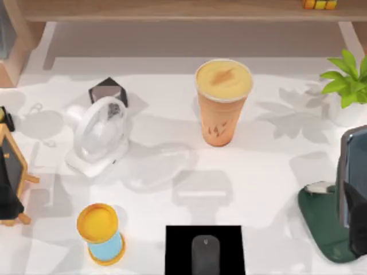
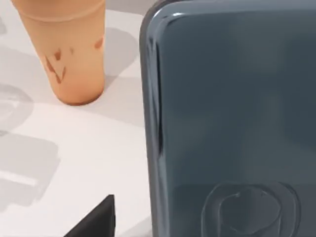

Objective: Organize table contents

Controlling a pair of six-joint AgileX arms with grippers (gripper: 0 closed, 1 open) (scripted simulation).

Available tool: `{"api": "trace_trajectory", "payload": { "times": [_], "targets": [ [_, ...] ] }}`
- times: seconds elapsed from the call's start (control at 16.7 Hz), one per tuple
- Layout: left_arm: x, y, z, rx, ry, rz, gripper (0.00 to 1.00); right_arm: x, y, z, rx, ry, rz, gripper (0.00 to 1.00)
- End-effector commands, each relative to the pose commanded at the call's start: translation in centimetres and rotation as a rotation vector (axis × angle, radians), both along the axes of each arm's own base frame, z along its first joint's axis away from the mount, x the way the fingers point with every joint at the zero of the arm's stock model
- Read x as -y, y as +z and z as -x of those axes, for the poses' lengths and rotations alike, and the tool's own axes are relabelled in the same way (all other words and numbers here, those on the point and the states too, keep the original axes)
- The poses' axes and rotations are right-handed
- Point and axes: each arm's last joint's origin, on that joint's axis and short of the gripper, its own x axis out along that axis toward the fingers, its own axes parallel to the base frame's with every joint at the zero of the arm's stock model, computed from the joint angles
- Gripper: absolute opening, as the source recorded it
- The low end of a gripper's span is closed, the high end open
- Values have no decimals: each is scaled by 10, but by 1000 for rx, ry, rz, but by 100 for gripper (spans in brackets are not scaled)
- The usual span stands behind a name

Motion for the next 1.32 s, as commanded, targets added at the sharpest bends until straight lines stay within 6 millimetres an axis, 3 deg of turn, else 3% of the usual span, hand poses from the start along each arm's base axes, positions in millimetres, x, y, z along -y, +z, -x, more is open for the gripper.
{"api": "trace_trajectory", "payload": {
  "times": [0.36, 0.66, 0.84, 1.02, 1.32],
  "targets": [
    [0, 0, 0, 0, 0, 0, 100, 4, 6, -1, 34, -7, -37, 100],
    [0, 0, 0, 0, 0, 0, 100, 26, 35, -2, 272, -25, -183, 100],
    [0, 0, 0, 0, 0, 0, 100, 42, 40, 1, 441, -49, -204, 100],
    [0, 0, 0, 0, 0, 0, 100, 54, 25, 1, 541, -96, -168, 100],
    [0, 0, 0, 0, 0, 0, 100, 68, -27, -9, 520, -191, -90, 100]
  ]
}}
